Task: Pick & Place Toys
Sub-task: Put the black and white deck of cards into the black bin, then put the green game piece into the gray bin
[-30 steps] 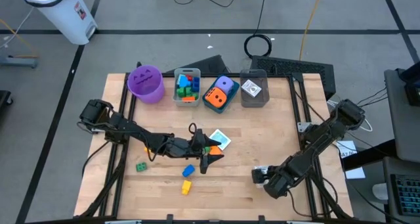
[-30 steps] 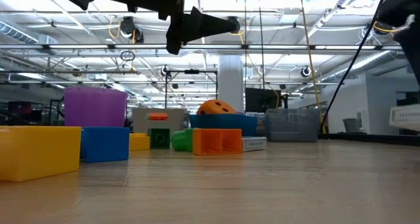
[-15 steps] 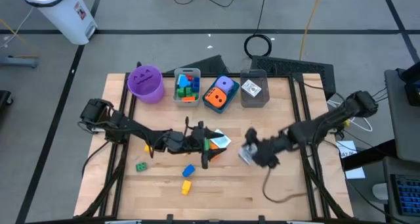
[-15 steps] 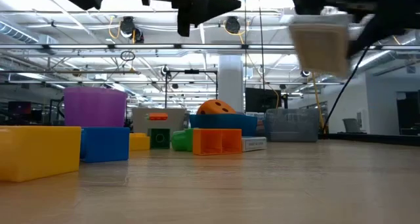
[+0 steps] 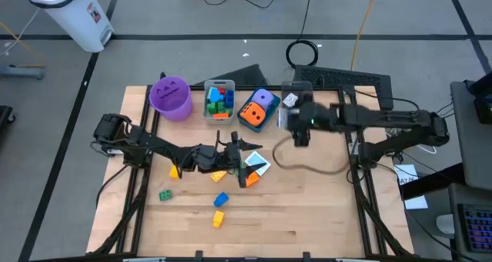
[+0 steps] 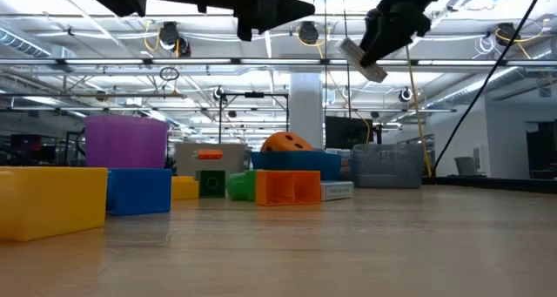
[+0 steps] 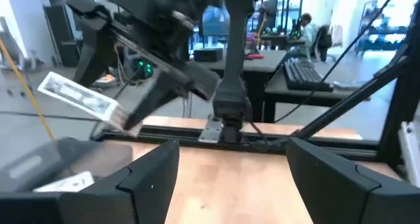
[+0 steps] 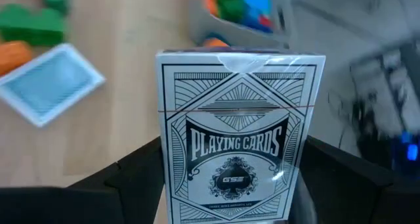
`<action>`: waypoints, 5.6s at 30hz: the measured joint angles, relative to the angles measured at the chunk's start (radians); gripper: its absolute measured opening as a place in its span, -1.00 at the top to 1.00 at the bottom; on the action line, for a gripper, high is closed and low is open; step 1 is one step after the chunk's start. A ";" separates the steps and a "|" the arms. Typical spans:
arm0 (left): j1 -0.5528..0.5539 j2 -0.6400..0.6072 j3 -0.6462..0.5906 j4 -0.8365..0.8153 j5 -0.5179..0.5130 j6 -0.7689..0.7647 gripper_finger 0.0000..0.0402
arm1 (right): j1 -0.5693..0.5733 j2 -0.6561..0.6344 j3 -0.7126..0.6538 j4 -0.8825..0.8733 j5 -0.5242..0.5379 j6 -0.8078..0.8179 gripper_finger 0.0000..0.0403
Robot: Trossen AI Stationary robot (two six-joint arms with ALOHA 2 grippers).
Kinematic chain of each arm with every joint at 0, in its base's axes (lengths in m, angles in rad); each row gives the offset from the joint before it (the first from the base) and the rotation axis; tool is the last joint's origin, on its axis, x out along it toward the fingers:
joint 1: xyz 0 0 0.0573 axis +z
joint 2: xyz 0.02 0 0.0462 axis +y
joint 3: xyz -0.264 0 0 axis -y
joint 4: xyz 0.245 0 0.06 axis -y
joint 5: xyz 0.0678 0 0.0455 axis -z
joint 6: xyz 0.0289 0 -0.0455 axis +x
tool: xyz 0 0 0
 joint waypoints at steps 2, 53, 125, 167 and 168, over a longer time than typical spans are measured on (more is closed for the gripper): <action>0.007 -0.023 -0.001 -0.010 0.000 0.033 -0.44 | -0.059 0.019 0.060 -0.060 0.000 0.040 -0.49; 0.346 -0.336 0.000 -0.643 0.153 0.029 -0.44 | -0.663 0.593 0.219 -0.113 -0.211 0.083 -0.50; 0.346 -0.335 0.000 -0.642 0.152 0.034 -0.44 | -0.691 0.521 0.172 -0.053 -0.289 0.044 -0.73; -0.022 -0.333 0.001 -1.198 0.072 -0.394 -0.44 | 0.477 0.238 -0.615 1.425 -0.013 0.492 -0.73; -0.029 -0.324 0.001 -1.202 0.030 -0.417 -0.44 | 0.501 0.238 -0.622 1.428 0.024 0.496 -0.73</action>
